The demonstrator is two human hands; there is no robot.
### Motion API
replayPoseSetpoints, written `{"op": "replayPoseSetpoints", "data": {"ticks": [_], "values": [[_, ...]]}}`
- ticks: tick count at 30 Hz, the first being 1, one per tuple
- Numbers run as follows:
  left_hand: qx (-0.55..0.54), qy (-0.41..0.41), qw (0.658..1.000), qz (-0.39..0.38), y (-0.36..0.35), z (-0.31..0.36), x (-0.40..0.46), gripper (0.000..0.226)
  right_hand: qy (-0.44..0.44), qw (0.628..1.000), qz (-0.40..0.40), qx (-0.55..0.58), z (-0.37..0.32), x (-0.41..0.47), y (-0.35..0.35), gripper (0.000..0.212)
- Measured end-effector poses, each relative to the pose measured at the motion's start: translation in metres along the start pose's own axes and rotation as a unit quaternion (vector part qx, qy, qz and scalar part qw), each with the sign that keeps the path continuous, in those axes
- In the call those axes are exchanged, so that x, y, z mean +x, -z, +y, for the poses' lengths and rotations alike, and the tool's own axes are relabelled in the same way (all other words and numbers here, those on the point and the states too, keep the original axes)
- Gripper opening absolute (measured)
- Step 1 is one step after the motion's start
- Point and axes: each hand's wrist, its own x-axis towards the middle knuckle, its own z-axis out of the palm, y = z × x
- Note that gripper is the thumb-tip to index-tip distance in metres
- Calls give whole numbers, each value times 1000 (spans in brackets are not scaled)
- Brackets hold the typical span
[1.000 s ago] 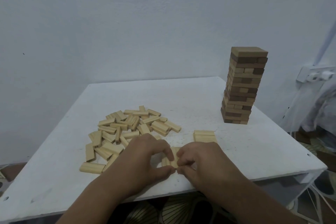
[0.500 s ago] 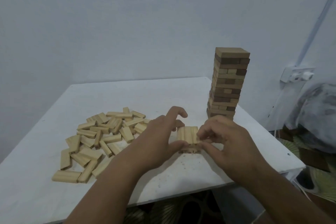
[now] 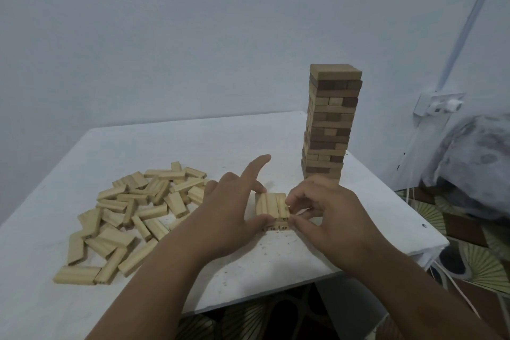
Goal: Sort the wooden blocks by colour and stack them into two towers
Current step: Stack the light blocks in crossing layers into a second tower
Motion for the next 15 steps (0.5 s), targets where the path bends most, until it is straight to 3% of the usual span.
{"op": "replayPoseSetpoints", "data": {"ticks": [8, 11, 15], "values": [[2, 13, 1000, -6, 12, -3, -5, 97, -4, 1000, -9, -22, 1, 0, 4, 27], [-20, 53, 997, 43, 32, -18, -12, 70, 10, 999, 15, -46, -6, 2, 5, 19], [66, 108, 988, 93, 39, -44, -21, 32, 63, 996, -9, -68, -34, 13, -17, 16]]}}
